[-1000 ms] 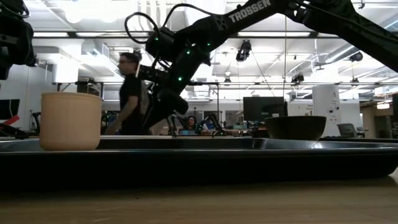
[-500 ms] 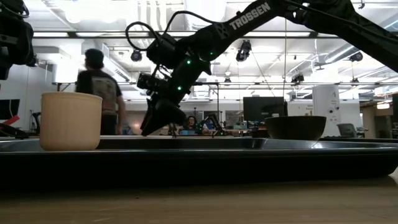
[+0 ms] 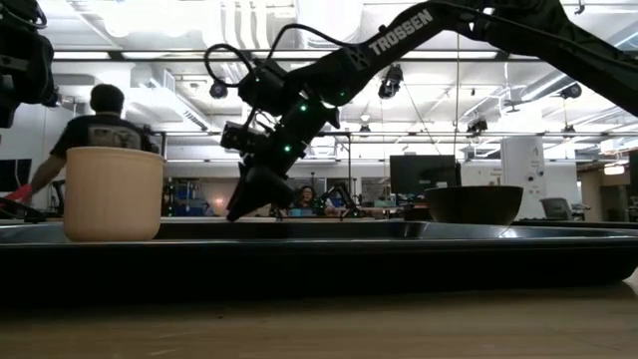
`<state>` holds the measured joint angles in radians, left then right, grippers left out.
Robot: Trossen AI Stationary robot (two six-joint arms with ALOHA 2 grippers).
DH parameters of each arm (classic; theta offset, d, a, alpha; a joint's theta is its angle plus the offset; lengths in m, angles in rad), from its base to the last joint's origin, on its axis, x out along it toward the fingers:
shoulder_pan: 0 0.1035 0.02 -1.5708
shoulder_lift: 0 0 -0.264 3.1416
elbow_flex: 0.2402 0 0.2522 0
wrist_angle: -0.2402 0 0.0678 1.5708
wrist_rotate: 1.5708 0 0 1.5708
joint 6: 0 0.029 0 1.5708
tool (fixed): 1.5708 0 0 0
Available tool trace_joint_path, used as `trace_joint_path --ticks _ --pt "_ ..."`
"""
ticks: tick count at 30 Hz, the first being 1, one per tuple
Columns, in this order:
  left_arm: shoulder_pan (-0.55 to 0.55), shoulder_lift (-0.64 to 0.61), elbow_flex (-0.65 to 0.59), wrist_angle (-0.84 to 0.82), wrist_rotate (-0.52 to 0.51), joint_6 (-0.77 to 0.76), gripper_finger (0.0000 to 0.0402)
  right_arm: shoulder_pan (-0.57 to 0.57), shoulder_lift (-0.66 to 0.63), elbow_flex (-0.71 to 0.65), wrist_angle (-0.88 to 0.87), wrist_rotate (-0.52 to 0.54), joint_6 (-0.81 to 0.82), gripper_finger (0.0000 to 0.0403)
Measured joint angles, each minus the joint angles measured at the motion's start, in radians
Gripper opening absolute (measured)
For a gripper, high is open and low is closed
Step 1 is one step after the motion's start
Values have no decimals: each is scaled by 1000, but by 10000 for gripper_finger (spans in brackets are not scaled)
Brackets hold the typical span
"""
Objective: Set up tray
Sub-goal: Put the white plate on the serving tray
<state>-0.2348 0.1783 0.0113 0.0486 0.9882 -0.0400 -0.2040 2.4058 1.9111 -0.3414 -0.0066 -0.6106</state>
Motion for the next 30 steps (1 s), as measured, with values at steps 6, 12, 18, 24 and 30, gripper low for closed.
trace_joint_path --ticks 6,12,18,24,30 --pt "0 0 0 0 0 0 98 -8 0 1 -20 4 9 117" --pt "0 0 0 0 0 0 98 -8 0 -6 -21 3 9 117" --pt "0 0 0 0 0 0 98 -8 0 -9 -21 -31 12 114" --pt "0 0 0 0 0 0 98 -6 0 -13 -21 -50 17 113" --pt "0 0 0 0 0 0 98 -10 17 -13 -1 -47 39 111"
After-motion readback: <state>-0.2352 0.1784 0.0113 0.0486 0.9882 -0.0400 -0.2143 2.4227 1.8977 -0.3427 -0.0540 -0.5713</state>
